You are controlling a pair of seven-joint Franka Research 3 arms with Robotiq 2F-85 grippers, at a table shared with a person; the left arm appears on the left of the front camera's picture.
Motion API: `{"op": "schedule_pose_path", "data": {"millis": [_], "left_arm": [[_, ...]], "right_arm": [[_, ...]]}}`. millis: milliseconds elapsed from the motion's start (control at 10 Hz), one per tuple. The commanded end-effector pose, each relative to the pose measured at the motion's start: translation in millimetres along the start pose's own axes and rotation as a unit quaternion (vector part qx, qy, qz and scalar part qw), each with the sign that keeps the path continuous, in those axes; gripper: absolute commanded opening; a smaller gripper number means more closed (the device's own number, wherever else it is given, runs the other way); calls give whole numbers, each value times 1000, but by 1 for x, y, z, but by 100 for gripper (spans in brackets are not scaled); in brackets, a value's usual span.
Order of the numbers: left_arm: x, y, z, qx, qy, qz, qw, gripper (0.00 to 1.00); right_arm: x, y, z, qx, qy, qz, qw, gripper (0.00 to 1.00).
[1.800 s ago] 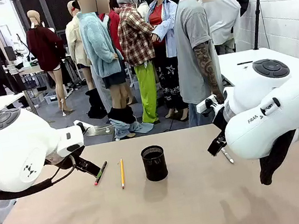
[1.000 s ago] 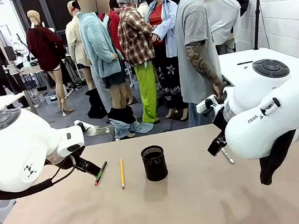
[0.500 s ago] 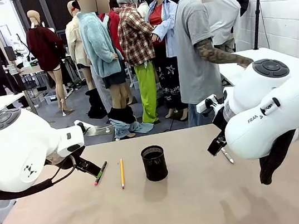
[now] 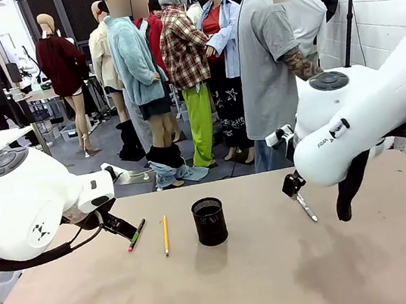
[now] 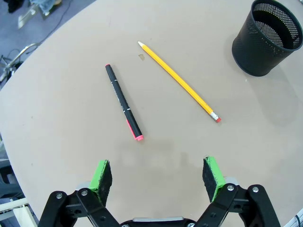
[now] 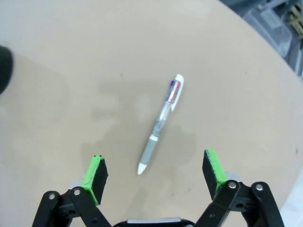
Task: Place the pens into the pen holder.
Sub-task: Pick up a writing instrument from the table and place it into the Pen holder.
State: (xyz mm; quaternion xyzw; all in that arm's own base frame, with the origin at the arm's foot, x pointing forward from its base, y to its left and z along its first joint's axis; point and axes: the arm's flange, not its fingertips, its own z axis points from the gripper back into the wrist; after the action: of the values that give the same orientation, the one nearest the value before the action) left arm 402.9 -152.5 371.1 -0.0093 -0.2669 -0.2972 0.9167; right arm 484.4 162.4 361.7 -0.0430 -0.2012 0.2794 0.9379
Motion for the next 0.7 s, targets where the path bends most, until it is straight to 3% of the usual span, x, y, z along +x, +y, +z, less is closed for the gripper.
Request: {"op": "schedule_pose_path", "data": {"millis": [0,600], "left_arm": [[0,1,0,0,0,2,1000,100],[0,1,0,0,0,2,1000,100]], "right_arm": [[24,17,-23,-21,51,-7,998,100],[24,10,-72,-16,104,-40,994,100]]}}
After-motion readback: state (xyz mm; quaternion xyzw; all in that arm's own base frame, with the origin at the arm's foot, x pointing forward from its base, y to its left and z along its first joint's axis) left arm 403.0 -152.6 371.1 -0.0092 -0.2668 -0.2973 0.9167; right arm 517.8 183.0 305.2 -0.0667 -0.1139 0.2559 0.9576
